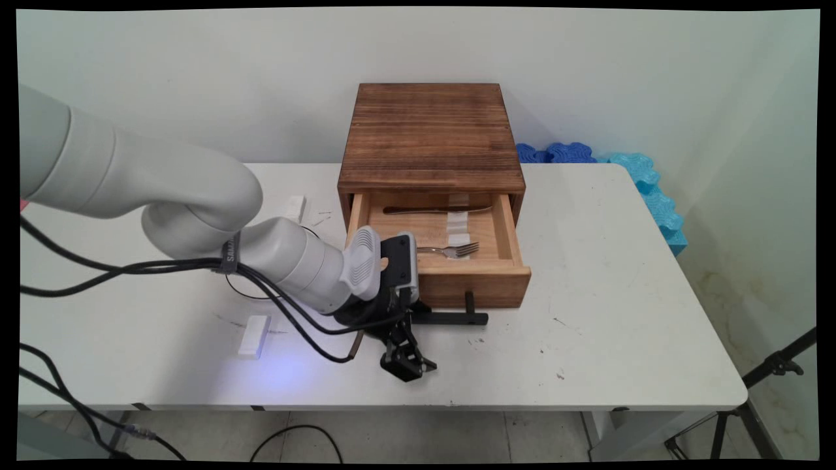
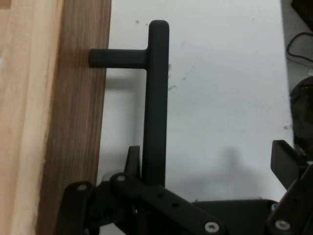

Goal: Open the drawer

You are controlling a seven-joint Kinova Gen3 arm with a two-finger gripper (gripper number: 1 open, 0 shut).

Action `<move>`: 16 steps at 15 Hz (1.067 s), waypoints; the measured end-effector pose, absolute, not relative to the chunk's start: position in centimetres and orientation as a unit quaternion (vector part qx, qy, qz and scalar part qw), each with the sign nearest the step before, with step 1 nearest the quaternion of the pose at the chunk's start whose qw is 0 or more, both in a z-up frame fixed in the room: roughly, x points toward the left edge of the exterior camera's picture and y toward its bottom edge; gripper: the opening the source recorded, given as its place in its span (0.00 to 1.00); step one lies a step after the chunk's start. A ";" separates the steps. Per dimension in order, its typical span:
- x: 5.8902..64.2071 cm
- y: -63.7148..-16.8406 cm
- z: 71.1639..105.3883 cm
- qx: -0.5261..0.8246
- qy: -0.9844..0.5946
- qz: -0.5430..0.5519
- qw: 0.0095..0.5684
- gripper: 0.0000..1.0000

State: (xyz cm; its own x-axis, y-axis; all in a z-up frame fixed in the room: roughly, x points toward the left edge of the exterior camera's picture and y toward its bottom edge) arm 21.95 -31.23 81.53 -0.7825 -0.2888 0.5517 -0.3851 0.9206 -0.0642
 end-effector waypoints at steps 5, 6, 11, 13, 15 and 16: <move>21.8 -30.0 81.6 0.177 -0.941 0.081 0.278 1.00; 21.8 -29.7 81.6 0.177 -0.941 0.079 0.278 1.00; 21.6 -28.2 81.6 0.175 -0.941 0.072 0.280 1.00; 21.4 -27.6 81.7 0.173 -0.941 0.070 0.281 1.00; 21.3 -27.1 81.7 0.172 -0.942 0.068 0.281 1.00; 21.2 -26.9 81.8 0.172 -0.942 0.066 0.282 1.00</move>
